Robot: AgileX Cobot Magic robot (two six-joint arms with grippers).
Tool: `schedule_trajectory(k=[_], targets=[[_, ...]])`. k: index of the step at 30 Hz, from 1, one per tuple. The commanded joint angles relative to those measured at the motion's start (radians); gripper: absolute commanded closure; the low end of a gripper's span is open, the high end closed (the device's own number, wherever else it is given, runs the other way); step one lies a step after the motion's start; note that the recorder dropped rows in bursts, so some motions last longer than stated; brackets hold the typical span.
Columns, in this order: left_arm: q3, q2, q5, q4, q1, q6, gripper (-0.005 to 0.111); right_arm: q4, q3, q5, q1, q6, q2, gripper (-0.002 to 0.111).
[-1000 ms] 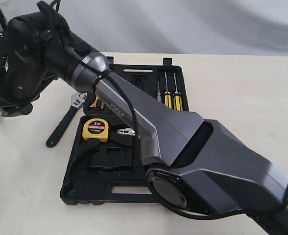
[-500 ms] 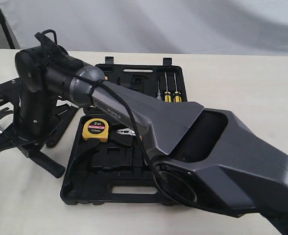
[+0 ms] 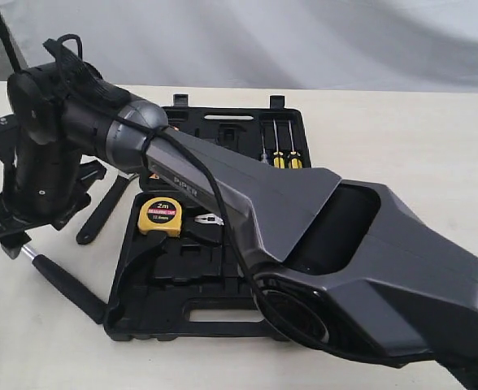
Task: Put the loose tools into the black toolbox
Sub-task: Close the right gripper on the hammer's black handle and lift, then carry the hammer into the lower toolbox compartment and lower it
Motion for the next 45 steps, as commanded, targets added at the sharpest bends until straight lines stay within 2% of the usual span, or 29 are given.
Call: schedule_trajectory(k=[1,11,13,16,18,19,24,34,42,45], targets=[[0.009,-0.008,-0.017,-0.014,0.003,-0.01,0.105,-0.033,-0.013,-0.05,0.001,-0.045,0.006,0.047],[0.009,-0.008,-0.017,-0.014,0.003,-0.01,0.105,-0.108,-0.013,-0.069,0.055,-0.063,0.102,0.048],[0.009,-0.008,-0.017,-0.014,0.003,-0.01,0.105,-0.145,-0.013,-0.069,0.059,-0.05,0.113,0.053],[0.009,-0.008,-0.017,-0.014,0.003,-0.01,0.105,-0.148,-0.013,-0.035,0.059,-0.033,0.132,0.075],[0.009,-0.008,-0.017,-0.014,0.003,-0.01,0.105,-0.138,-0.013,-0.017,0.059,-0.033,0.141,0.1],[0.009,-0.008,-0.017,-0.014,0.003,-0.01,0.105,-0.133,-0.013,-0.018,0.059,-0.036,0.141,0.108],[0.009,-0.008,-0.017,-0.014,0.003,-0.01,0.105,-0.13,-0.041,-0.013,0.059,-0.035,0.127,0.109],[0.009,-0.008,-0.017,-0.014,0.003,-0.01,0.105,-0.14,-0.231,0.025,0.057,-0.031,0.08,0.109],[0.009,-0.008,-0.017,-0.014,0.003,-0.01,0.105,-0.1,-0.229,0.025,0.053,-0.029,0.009,0.109],[0.009,-0.008,-0.017,-0.014,0.003,-0.01,0.105,-0.1,-0.177,0.025,0.05,-0.037,-0.045,0.109]])
